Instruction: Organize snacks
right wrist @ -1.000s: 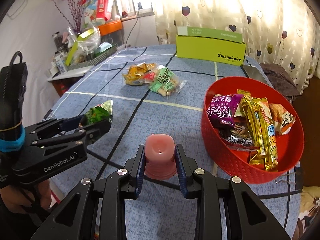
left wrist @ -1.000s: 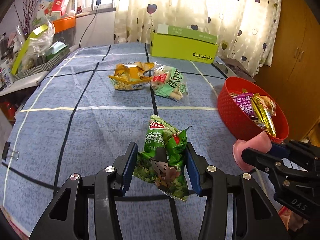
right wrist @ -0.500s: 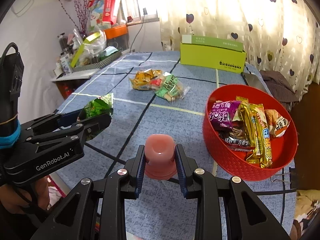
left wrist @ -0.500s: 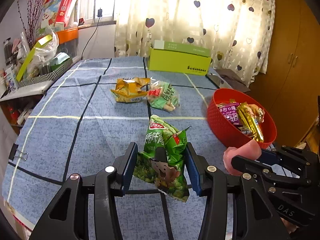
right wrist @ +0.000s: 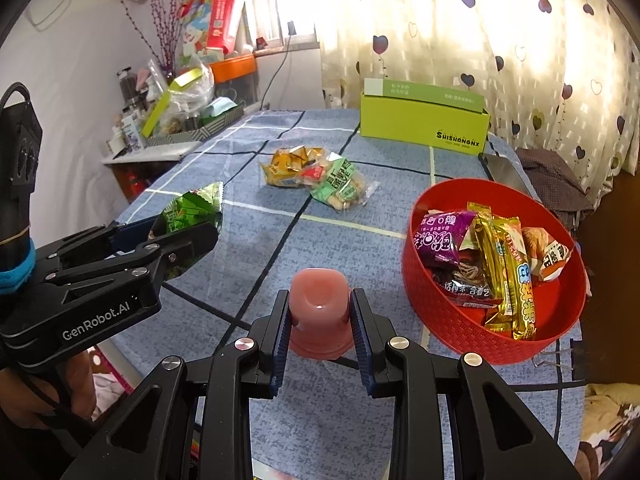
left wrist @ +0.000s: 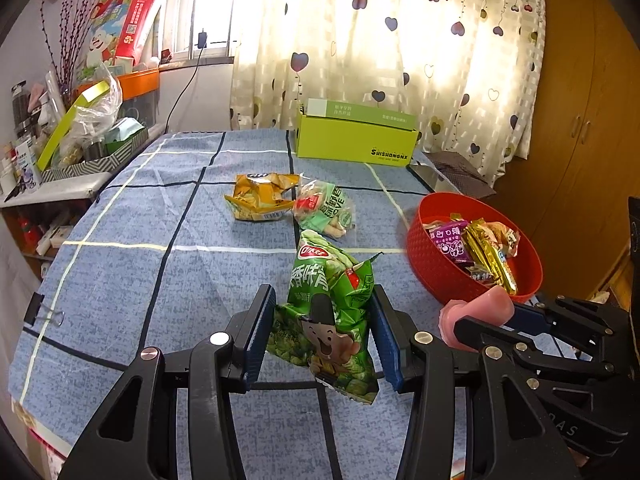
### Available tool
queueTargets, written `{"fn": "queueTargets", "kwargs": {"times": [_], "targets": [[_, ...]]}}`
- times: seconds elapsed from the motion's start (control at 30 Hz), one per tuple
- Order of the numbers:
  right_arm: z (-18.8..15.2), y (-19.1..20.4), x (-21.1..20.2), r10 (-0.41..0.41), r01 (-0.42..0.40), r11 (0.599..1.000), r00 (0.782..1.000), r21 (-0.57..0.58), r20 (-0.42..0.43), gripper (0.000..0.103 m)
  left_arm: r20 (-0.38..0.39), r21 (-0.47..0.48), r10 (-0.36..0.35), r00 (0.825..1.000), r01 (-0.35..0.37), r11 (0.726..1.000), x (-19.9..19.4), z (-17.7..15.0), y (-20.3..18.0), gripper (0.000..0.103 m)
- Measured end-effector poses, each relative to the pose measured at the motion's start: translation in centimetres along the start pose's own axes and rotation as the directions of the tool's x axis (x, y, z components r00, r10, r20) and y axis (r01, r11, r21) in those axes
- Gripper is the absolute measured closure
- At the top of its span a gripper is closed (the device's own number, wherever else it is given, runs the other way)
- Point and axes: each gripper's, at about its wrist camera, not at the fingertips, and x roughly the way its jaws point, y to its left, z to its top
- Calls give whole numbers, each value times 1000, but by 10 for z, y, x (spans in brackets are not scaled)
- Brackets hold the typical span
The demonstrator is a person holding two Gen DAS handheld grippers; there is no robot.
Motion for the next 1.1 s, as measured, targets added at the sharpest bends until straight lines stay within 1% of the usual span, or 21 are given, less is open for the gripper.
{"fn": "queueTargets", "kwargs": {"times": [0.4, 1.1], "targets": [[2, -15, -5, -13, 13, 1000, 1000, 22, 7, 76, -4, 3, -12, 1000, 12, 1000, 0, 3, -5, 55], [4, -53, -12, -48, 45, 995, 998, 89, 34, 76, -27, 60, -56, 998, 57, 997, 19, 16, -41, 55]]}}
